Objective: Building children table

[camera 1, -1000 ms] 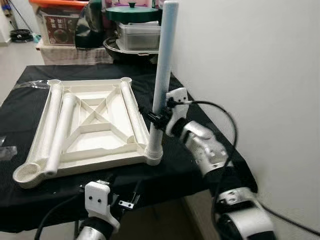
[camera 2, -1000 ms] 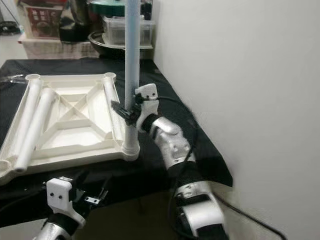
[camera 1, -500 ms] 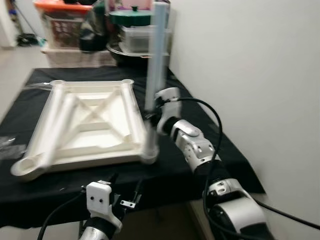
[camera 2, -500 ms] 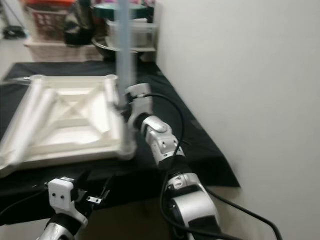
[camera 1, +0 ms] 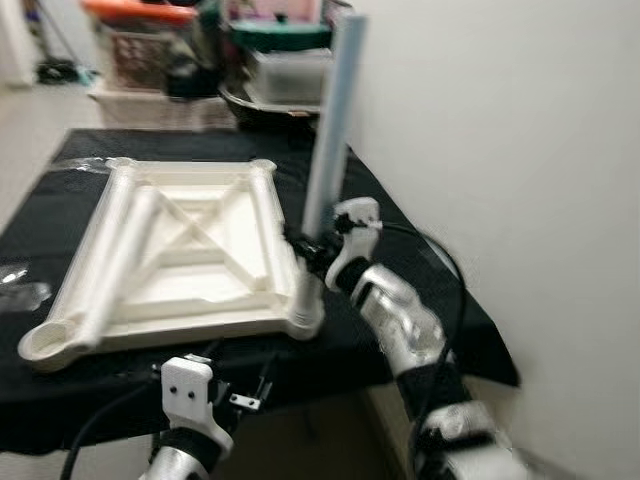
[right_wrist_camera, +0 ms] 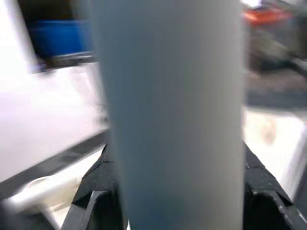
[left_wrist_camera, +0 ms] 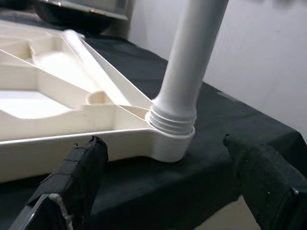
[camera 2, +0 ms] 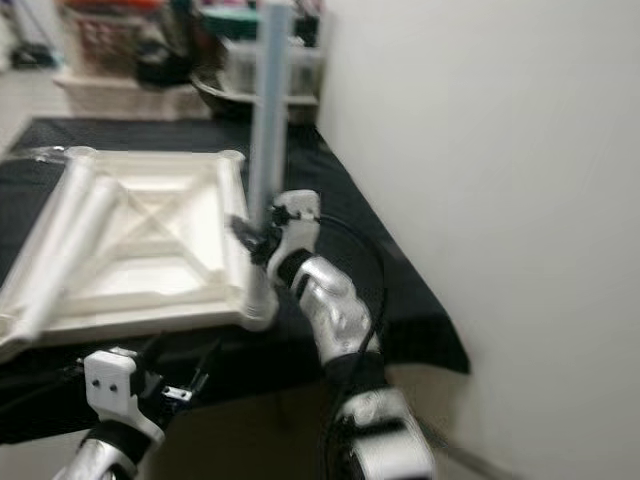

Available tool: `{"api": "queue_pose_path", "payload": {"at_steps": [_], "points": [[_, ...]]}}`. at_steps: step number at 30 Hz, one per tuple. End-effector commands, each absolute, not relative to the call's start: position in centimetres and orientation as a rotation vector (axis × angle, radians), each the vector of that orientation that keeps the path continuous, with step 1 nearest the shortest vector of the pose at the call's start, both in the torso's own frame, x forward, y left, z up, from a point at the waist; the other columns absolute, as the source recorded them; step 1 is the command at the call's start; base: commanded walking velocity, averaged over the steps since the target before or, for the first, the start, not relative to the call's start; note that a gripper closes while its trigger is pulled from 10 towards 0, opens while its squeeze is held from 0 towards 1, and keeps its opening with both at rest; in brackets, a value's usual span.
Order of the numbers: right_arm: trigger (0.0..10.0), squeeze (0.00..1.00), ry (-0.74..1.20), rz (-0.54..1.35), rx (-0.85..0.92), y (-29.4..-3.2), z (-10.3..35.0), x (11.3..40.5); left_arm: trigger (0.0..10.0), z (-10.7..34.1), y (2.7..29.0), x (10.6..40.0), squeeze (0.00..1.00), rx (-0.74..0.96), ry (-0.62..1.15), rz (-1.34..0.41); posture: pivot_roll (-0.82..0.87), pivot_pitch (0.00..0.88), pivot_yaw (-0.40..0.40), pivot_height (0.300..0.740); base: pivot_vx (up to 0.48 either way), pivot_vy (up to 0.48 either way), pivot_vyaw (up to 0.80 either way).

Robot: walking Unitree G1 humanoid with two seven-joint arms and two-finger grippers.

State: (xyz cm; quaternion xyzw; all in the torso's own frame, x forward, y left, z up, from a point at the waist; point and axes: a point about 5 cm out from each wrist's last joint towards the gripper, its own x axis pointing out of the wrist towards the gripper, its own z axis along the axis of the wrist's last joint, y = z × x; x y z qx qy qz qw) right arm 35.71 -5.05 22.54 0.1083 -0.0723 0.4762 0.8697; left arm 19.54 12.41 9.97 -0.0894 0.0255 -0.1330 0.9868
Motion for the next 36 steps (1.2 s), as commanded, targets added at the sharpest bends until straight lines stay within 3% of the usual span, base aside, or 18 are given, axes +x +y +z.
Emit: {"api": "queue_pose_path", "payload": {"at_steps": [1,2,3,5,6,9,11,12,13,15,21,22,23,24,26,28,29,36], "points": [[10.0,0.0,-0.155,1.299,0.129,-4.8,22.9,34.6,10.0,9.6,12.2,19.5,0.0,-0.197,0.068,-0.27,0.16,0.0,-0.133,0.74,0.0,0.0,0.0],[10.0,0.0,-0.14,1.355,0.079,-5.0,22.6,34.4,10.0,9.6,12.2,19.4,0.0,-0.197,0.067,-0.27,0.16,0.0,-0.133,0.74,0.0,0.0,0.0],[3.8,0.0,-0.105,1.387,0.043,-4.9,22.0,34.3,10.0,9.6,12.2,19.4,0.0,-0.198,0.066,-0.265,0.16,0.0,-0.136,0.74,0.0,0.0,0.0],[3.8,0.0,-0.081,1.402,0.027,-4.8,21.6,34.3,10.0,9.6,12.2,19.4,0.0,-0.199,0.065,-0.262,0.16,0.0,-0.136,0.74,0.0,0.0,0.0],[0.0,0.0,-0.045,1.342,0.006,-4.4,20.9,34.8,10.0,9.7,12.2,19.4,0.0,-0.2,0.065,-0.259,0.16,0.0,-0.139,0.74,0.0,0.0,0.0],[0.0,0.0,0.049,1.129,-0.005,-3.9,19.5,36.2,10.0,9.7,12.3,19.3,0.0,-0.2,0.063,-0.253,0.17,0.0,-0.144,0.74,0.0,0.0,0.0],[0.0,0.0,0.158,0.644,0.044,-5.2,17.8,38.5,10.0,9.7,12.3,19.2,0.0,-0.198,0.062,-0.249,0.17,0.0,-0.141,0.74,0.0,0.0,0.0],[0.0,0.0,0.158,0.644,0.044,-5.2,17.8,38.5,10.0,9.7,12.3,19.2,0.0,-0.198,0.062,-0.249,0.17,0.0,-0.141,0.74,0.0,0.0,0.0],[0.0,0.0,0.198,0.331,0.112,-7.1,16.7,39.2,10.0,9.7,12.3,19.2,0.0,-0.198,0.062,-0.248,0.16,0.0,-0.14,0.74,0.0,0.0,0.0],[0.0,0.0,0.236,0.096,0.155,-8.9,15.5,39.1,10.0,9.7,12.4,19.1,0.0,-0.198,0.064,-0.249,0.16,0.0,-0.136,0.74,0.0,0.0,0.0],[0.0,0.0,0.235,0.033,0.197,-7.6,14.1,36.8,10.0,9.7,12.3,19.1,0.0,-0.2,0.068,-0.26,0.15,0.0,-0.124,0.74,0.0,0.0,0.0],[10.0,0.0,0.213,0.137,0.204,-6.0,14.6,36.1,10.0,9.7,12.2,19.1,0.0,-0.201,0.069,-0.262,0.15,0.0,-0.123,0.74,0.0,0.0,0.0],[10.0,0.0,0.131,0.279,0.193,-4.6,15.8,35.6,10.0,9.7,12.2,19.1,0.0,-0.2,0.07,-0.263,0.15,0.0,-0.125,0.74,0.0,0.0,0.0],[10.0,0.97,0.059,0.385,0.189,-3.9,17.0,35.4,10.0,9.7,12.2,19.1,0.0,-0.201,0.07,-0.263,0.15,0.0,-0.125,0.74,0.0,0.0,0.0],[10.0,1.0,-0.016,0.53,0.205,-3.2,18.8,35.6,10.0,9.6,12.2,19.2,0.0,-0.204,0.07,-0.265,0.15,0.0,-0.129,0.74,0.0,0.0,0.0],[10.0,1.0,-0.023,0.572,0.224,-3.0,19.4,35.9,10.0,9.7,12.1,19.2,0.0,-0.206,0.07,-0.266,0.15,0.0,-0.13,0.74,0.0,0.0,0.0],[10.0,0.0,-0.037,0.678,0.235,-2.4,20.4,36.1,10.0,9.6,12.1,19.2,0.0,-0.208,0.07,-0.267,0.15,0.0,-0.132,0.74,0.0,0.0,0.0],[10.0,0.0,-0.135,1.355,0.108,-2.4,22.8,33.8,10.0,9.6,12.0,19.3,0.0,-0.213,0.068,-0.273,0.16,0.0,-0.137,0.74,0.0,0.0,0.0]]}}
